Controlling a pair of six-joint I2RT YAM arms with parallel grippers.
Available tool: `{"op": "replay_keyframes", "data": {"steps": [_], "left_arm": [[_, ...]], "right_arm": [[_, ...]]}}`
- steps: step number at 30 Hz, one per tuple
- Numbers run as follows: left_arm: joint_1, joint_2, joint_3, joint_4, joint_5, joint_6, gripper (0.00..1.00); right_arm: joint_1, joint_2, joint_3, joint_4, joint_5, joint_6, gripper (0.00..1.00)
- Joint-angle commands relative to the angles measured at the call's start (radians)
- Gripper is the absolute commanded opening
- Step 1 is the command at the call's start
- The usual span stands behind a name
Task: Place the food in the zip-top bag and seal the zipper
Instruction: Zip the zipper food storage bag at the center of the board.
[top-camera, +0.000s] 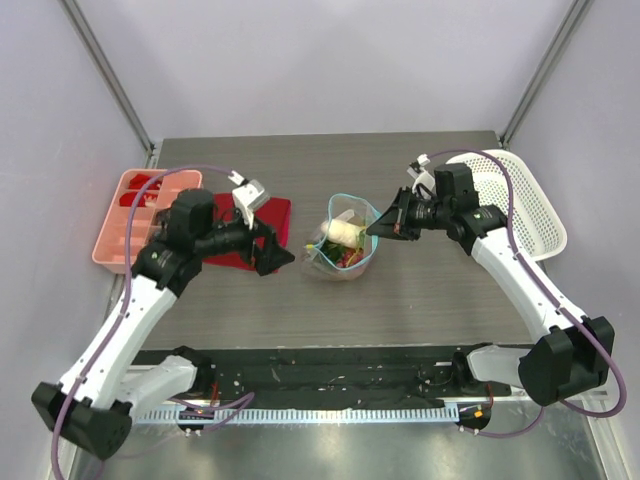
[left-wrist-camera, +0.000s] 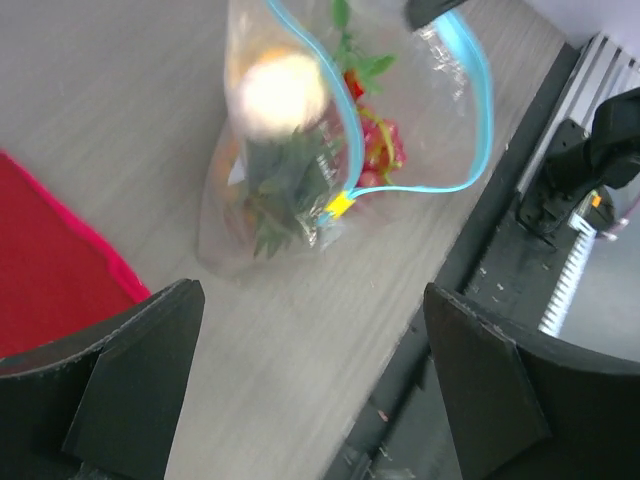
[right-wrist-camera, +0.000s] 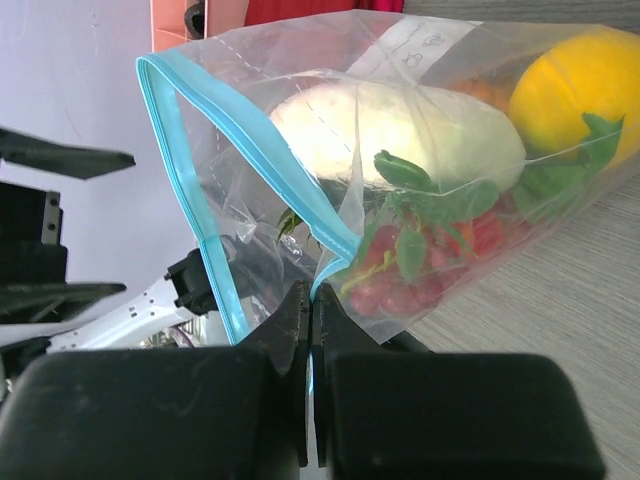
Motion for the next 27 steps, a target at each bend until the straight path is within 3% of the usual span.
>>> {"op": "replay_keyframes", "data": {"steps": [1,3,4,9,17,22,23,25,27], "left_arm": [[-0.006,-0.090,-0.189,0.288,0.075,0.117,0.96],[-0.014,-0.122,-0.285,0.413,0.109,0.152,0.96],[-0.020,-0.122,-0.309,0.463,0.083,0.157,0.90],[-0.046,-0.073,-0.392,0.696,0.094,0.209,0.83],[-0.101,0.059,-0.409,0.967,0.131,0.103,0.71],[-0.137,0.102,-0.394,1.011,0.097,0.056,0.44],[-0.137,0.099,-0.384,1.004,0.085,0.056,0.34],[-0.137,0.085,-0.357,0.955,0.079,0.068,0.26],[-0.137,0.053,-0.340,0.915,0.089,0.108,0.12]], "right_arm": [[-0.008,-0.032,-0.006,0.046,-0.001,0.040,0.01],[-0.010,-0.032,-0.003,0.051,-0.004,0.038,0.01],[-0.008,-0.030,-0.005,0.051,-0.006,0.037,0.01],[-0.022,-0.038,-0.012,0.054,-0.035,0.015,0.01],[-0.040,-0.033,-0.020,0.051,-0.036,-0.022,0.01],[-0.047,-0.030,-0.022,0.045,-0.038,-0.040,0.01],[-0.045,-0.032,-0.023,0.041,-0.036,-0.046,0.01],[-0.051,-0.040,-0.029,0.034,-0.030,-0.060,0.01],[-0.054,-0.038,-0.035,0.029,-0.027,-0.069,0.01]]}}
